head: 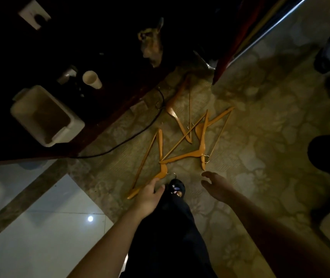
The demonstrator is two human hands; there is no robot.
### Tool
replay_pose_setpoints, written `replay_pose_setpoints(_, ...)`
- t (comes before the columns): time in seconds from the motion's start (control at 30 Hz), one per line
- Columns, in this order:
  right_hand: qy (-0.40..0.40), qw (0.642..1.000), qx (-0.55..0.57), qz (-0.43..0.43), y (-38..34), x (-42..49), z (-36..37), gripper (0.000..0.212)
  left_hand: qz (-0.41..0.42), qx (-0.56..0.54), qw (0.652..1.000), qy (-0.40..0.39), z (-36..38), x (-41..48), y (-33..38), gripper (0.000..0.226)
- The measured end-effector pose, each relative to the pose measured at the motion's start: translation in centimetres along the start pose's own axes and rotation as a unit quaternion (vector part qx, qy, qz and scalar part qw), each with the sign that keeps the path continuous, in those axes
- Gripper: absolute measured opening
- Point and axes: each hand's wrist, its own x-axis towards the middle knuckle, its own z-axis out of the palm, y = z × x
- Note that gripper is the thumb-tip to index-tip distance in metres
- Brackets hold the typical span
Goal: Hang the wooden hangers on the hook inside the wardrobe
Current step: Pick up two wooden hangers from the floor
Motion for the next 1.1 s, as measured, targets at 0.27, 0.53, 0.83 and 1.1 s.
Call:
replay_pose_setpoints(0.27,-0.001,1.0,-0.004,0.013,4.2,14.5,6.2,0.04,-0.031,0.029,0.999,0.017,0.8,16.1,-6.0,0.042)
replay_pose_setpoints(0.53,0.035,0.995,-0.088,-0.024,8.2,26.6,10.3,0.054,-0.004,0.115,0.993,-0.01,3.0,27.5,-10.6,0.055)
replay_pose_setpoints(0.83,0.101,0.964,-0.238,-0.068,11.4,37.1,12.6,0.078,-0.02,0.108,0.994,0.014,5.7,37.7,-13.7,0.074)
replay_pose_setpoints(1.1,0.136,0.942,-0.295,-0.082,13.0,40.2,12.8,0.071,-0.018,0.101,0.995,-0.01,8.3,40.1,-16.6,0.097)
